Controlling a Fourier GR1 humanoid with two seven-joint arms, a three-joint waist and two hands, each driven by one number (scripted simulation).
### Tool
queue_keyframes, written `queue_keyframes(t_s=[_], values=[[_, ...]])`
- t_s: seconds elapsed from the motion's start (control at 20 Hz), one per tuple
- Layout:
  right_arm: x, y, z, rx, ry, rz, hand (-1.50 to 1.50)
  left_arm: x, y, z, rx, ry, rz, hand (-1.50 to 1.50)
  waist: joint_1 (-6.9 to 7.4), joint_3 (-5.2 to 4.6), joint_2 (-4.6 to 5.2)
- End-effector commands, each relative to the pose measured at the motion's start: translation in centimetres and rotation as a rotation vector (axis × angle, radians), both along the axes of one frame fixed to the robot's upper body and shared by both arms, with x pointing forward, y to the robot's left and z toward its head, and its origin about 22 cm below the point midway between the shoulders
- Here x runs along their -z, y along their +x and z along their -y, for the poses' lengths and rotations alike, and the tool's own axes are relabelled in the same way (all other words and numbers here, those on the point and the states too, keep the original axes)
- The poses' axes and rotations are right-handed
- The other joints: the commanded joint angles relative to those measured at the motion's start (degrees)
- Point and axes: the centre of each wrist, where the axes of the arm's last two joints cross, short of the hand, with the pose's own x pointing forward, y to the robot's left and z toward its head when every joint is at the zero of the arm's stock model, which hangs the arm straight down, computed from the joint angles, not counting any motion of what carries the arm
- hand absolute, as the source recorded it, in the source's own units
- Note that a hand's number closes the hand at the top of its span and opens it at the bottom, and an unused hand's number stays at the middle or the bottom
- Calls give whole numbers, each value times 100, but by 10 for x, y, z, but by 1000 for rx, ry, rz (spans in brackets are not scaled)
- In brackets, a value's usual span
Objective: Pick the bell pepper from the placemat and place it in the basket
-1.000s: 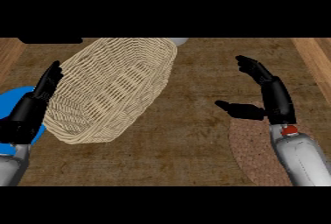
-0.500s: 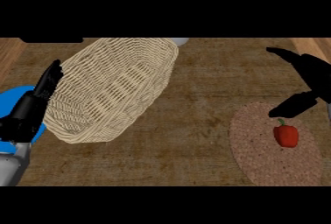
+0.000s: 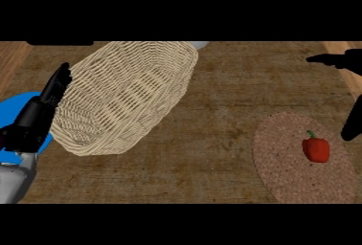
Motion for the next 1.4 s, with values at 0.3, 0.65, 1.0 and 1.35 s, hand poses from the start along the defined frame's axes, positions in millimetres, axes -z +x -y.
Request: queue_keyframes(t_s=[0.3,0.65,1.0,1.35], values=[[20,5,32,10,-52,-131,-150,8,9,2,11,-4,-23,0,-9,6,33],[75,0,37,6,-118,-202,-150,12,-12,14,12,-32,-4,0,45,10,39],[125,-6,18,12,-175,-247,-150,-5,-5,2,4,-25,-10,0,8,8,24],[153,-13,51,-4,-170,-223,-150,0,9,19,19,-26,6,0,-6,8,32]])
